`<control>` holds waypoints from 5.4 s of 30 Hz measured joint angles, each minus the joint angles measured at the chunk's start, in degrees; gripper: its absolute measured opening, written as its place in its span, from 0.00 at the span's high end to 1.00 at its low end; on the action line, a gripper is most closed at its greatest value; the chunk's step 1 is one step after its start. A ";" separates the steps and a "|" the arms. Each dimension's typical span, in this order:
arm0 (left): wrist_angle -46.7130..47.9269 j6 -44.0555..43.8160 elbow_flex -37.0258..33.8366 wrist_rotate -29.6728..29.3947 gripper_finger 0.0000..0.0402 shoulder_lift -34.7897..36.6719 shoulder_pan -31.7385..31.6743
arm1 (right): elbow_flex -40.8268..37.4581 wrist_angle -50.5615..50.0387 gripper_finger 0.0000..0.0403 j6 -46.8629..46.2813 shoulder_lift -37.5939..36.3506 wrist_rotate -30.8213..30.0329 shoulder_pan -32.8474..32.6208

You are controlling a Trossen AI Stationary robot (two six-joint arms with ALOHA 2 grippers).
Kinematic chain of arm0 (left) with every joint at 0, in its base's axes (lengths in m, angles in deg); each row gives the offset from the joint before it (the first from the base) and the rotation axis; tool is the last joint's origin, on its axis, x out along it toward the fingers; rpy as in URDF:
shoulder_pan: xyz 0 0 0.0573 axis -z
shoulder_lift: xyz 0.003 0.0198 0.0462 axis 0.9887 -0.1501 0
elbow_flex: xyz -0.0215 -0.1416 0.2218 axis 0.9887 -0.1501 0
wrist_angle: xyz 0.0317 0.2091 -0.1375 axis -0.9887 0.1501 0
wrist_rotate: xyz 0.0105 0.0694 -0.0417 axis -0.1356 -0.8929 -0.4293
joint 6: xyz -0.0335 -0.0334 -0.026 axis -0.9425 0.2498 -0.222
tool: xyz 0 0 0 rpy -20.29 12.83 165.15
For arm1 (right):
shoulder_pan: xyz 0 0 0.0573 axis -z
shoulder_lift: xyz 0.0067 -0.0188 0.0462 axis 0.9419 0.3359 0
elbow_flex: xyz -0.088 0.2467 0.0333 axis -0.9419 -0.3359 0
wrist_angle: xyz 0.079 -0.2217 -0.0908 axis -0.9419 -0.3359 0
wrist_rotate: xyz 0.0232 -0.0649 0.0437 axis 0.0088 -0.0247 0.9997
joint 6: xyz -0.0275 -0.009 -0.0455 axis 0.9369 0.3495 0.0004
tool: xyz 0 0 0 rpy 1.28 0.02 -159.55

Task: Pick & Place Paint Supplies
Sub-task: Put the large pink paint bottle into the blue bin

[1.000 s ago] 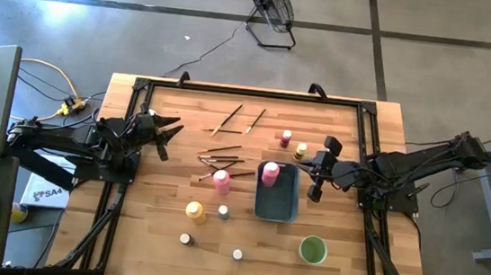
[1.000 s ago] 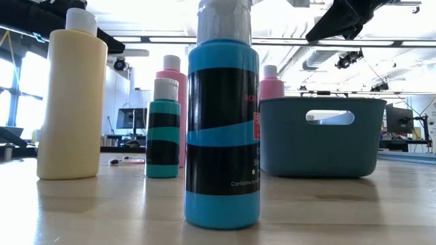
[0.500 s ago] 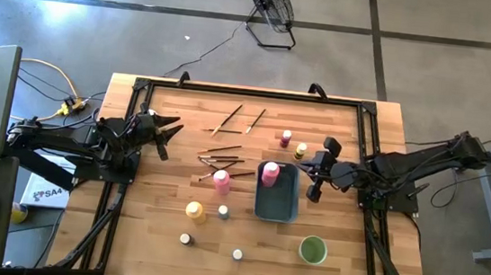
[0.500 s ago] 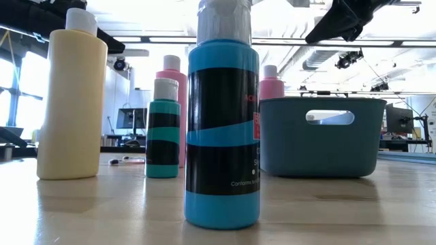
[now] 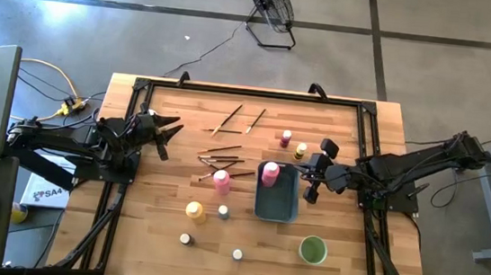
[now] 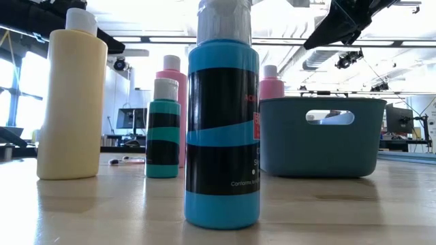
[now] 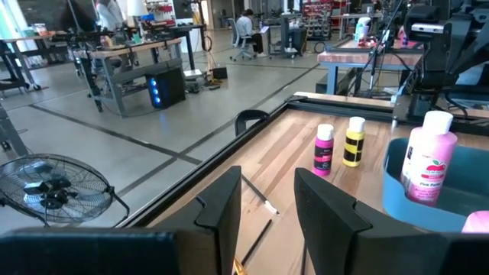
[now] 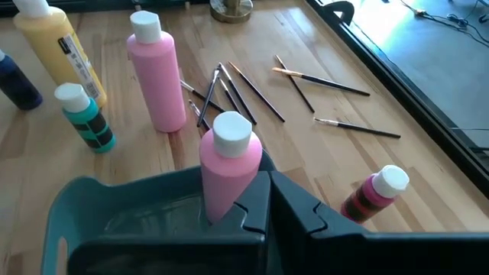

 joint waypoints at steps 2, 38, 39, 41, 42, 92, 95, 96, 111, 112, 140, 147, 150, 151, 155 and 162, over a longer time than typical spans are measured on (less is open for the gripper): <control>0.00 0.02 0.00 0.00 0.70 -0.02 0.00 | 0.00 0.04 0.99 0.00 0.00 -0.01 0.00; -0.03 0.06 0.00 -0.03 0.70 -0.02 0.00 | 0.00 0.02 0.99 0.49 0.00 -3.41 0.04; -0.03 0.04 0.00 -0.02 0.70 0.00 0.00 | 0.02 0.02 0.99 0.48 0.00 -3.43 0.04; -0.03 0.06 0.00 -0.02 0.70 -0.02 0.00 | 0.02 0.02 0.99 0.48 0.00 -3.45 0.04; -0.02 0.05 0.00 -0.03 0.70 0.00 0.00 | 0.02 0.02 0.99 0.48 0.00 -3.46 0.04; -0.07 0.08 0.00 -1.45 0.70 -0.02 0.00 | 7.63 -3.12 0.99 7.72 10.18 23.90 35.30; -0.05 0.08 0.00 -2.03 0.70 0.01 -0.02 | 12.15 -7.49 0.99 8.25 13.27 23.05 35.79; -0.04 0.08 0.00 -2.07 0.70 0.01 -0.02 | 13.48 -8.79 0.99 8.28 14.32 23.00 36.09; -0.02 0.08 0.00 -2.14 0.70 -0.02 0.00 | 20.92 -17.18 0.99 7.96 23.56 32.36 43.55; 0.00 0.08 0.00 -2.14 0.70 0.01 0.00 | 20.94 -17.31 0.99 8.08 23.56 32.27 43.63; 0.02 0.10 0.00 -2.16 0.70 0.00 0.00 | 20.98 -16.79 0.89 15.29 23.50 31.49 43.36; 0.02 0.10 0.00 -2.16 0.70 -0.01 -0.02 | 20.97 -16.63 0.70 15.49 23.50 31.47 43.40; 0.02 0.10 0.00 -2.16 0.70 0.01 -0.01 | 20.96 -16.63 0.65 15.47 23.50 31.49 43.41; 0.02 0.10 0.00 -2.16 0.70 0.01 -0.01 | 20.96 -16.61 0.64 15.50 23.50 31.49 43.40; 0.02 0.10 0.00 -2.16 0.70 0.01 -0.01 | 20.96 -16.61 0.62 15.47 23.47 31.49 43.39; 0.02 0.10 0.00 -2.16 0.70 0.00 -0.02 | 20.96 -16.33 0.64 15.47 23.47 31.51 43.39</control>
